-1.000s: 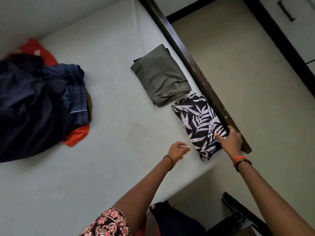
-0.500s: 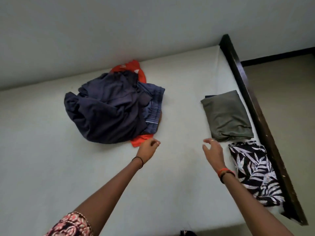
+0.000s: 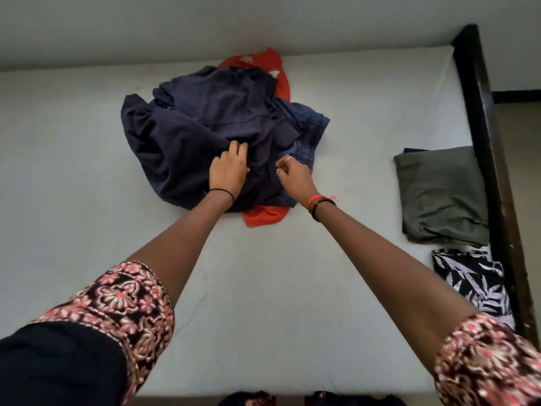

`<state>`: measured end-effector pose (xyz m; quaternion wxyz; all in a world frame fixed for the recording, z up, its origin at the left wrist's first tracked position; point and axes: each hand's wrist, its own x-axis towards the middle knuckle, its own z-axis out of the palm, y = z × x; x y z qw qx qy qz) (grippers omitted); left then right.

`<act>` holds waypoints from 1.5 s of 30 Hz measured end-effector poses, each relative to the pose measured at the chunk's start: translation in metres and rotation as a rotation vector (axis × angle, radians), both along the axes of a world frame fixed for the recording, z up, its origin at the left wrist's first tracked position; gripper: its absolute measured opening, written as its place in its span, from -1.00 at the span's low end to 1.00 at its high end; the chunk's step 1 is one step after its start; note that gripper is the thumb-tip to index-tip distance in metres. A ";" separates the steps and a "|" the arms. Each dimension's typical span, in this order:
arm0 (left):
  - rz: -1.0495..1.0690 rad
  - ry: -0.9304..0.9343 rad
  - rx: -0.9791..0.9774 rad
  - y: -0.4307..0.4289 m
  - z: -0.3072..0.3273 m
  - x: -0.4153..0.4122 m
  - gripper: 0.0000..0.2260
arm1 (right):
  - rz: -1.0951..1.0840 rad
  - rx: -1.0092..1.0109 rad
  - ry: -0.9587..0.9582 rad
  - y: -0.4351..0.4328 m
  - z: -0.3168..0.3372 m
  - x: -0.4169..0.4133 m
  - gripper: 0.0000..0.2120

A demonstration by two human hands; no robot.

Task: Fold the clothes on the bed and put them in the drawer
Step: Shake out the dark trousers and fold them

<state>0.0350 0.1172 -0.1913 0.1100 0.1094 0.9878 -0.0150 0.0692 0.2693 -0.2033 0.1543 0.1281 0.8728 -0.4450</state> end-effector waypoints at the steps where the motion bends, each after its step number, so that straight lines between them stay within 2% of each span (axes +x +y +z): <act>1: -0.026 0.007 0.001 -0.001 0.001 -0.007 -0.70 | -0.016 -0.015 -0.003 -0.004 0.002 -0.005 -0.81; 3: -0.004 -0.007 0.095 -0.003 0.004 -0.015 -0.83 | -0.053 -0.061 -0.024 -0.009 0.006 -0.013 -0.82; 5: 0.095 -0.077 0.281 -0.005 0.008 -0.016 -0.84 | -0.118 -0.140 -0.067 -0.015 0.010 -0.019 -0.87; 6: 0.136 -0.107 0.383 -0.004 0.011 -0.012 -0.84 | -0.178 -0.213 -0.100 -0.017 0.012 -0.021 -0.88; 9: 0.132 -0.078 0.630 0.000 0.029 0.014 -0.88 | -0.380 -0.570 -0.311 -0.020 0.036 -0.019 -0.68; 11: 0.129 -0.032 0.759 0.004 0.042 0.037 -0.91 | -0.417 -0.749 -0.433 -0.016 0.046 -0.019 -0.55; 13: 0.157 0.010 0.840 0.008 0.058 0.056 -0.93 | -0.399 -0.840 -0.455 -0.009 0.055 -0.020 -0.62; 15: 0.171 0.038 0.894 0.011 0.076 0.072 -0.94 | -0.390 -0.861 -0.445 -0.006 0.069 -0.021 -0.75; 18: 0.137 0.054 0.964 0.022 0.107 0.094 -0.96 | -0.384 -0.848 -0.433 -0.002 0.090 -0.019 -0.74; 21: 0.045 0.055 1.034 0.043 0.143 0.120 -0.97 | -0.304 -0.756 -0.485 0.006 0.106 -0.013 -0.54; 23: -0.003 0.047 1.066 0.055 0.166 0.139 -0.98 | -0.262 -0.694 -0.482 0.012 0.128 -0.006 -0.79; 26: -0.016 0.044 1.092 0.063 0.193 0.162 -0.97 | -0.319 -0.734 -0.441 0.019 0.182 0.009 -0.89; 32: -0.011 0.074 1.150 0.064 0.249 0.192 -0.88 | -0.326 -0.913 -0.194 0.047 0.299 0.033 -0.96; 36: -0.072 0.077 1.177 0.061 0.289 0.197 -0.97 | -0.408 -1.013 -0.141 0.066 0.365 0.053 -0.79; 40: -0.084 0.161 1.234 0.052 0.347 0.173 -0.97 | -0.375 -0.972 -0.011 0.080 0.422 0.072 -0.81; 43: -0.040 0.216 1.357 0.049 0.398 0.146 -0.82 | -0.282 -1.006 0.091 0.088 0.461 0.083 -0.90; 45: -0.112 0.151 1.418 0.053 0.435 0.131 -0.71 | -0.185 -1.035 0.126 0.090 0.489 0.095 -0.87</act>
